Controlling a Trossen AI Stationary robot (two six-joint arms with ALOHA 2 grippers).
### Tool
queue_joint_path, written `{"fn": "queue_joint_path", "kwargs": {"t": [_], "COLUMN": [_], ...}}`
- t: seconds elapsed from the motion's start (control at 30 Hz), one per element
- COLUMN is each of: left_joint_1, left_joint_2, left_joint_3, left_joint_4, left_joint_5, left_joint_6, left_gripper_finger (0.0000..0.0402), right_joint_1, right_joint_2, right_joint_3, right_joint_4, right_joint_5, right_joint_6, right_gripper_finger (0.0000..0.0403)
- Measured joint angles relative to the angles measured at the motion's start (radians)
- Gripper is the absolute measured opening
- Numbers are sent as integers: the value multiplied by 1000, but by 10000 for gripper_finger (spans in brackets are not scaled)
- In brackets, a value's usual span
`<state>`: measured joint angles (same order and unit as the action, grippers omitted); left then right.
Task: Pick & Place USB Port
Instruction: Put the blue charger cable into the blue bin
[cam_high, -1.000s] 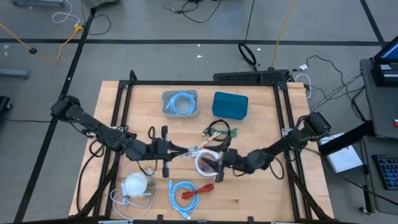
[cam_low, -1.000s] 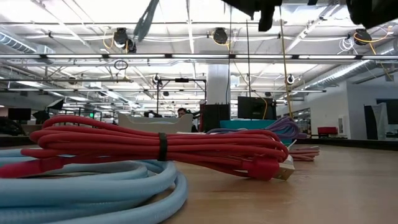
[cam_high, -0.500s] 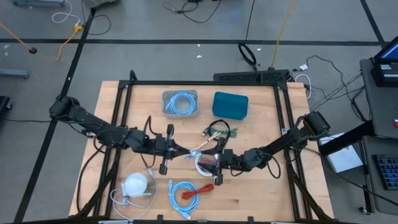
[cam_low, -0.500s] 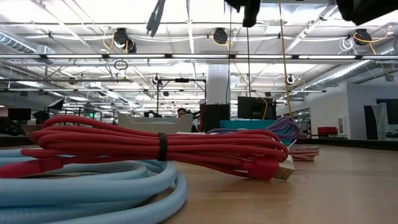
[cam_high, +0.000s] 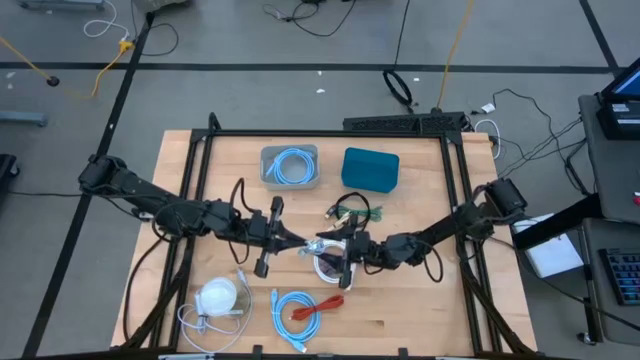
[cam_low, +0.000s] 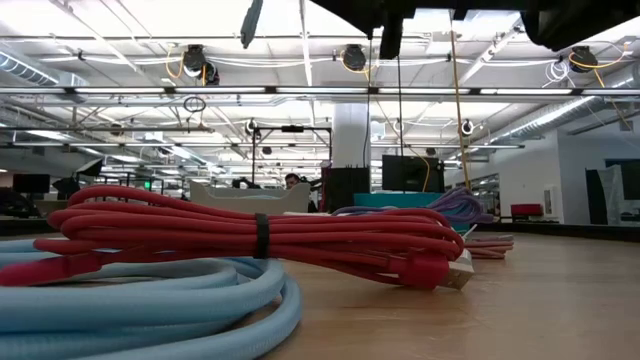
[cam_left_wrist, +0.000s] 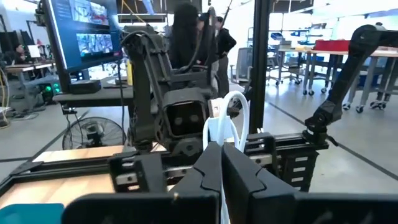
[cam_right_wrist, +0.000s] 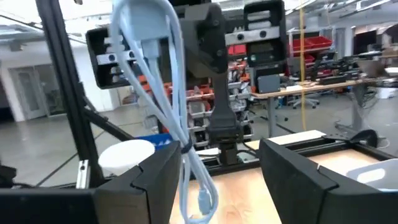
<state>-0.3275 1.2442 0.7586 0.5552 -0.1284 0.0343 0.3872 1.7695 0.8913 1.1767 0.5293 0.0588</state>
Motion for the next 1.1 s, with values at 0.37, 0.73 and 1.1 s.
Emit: {"fn": "queue_joint_path", "kwargs": {"t": [0.37,0.73,1.1], "left_joint_1": [9,4,5], "left_joint_2": [0,-19,-17], "left_joint_3": [0,2,1], "left_joint_4": [-5,-28,-28], "left_joint_5": [1,-3,-3], "left_joint_6": [12,13,-3], "left_gripper_finger": [0,0,0], "right_joint_1": [-36,-12,-14], "right_joint_2": [0,0,0], "right_joint_3": [80,98,83], "right_joint_4": [-44,-195,-164], "right_joint_5": [-117,-61,-59], "right_joint_6": [-13,-21,-19], "right_gripper_finger": [212,212,212]}}
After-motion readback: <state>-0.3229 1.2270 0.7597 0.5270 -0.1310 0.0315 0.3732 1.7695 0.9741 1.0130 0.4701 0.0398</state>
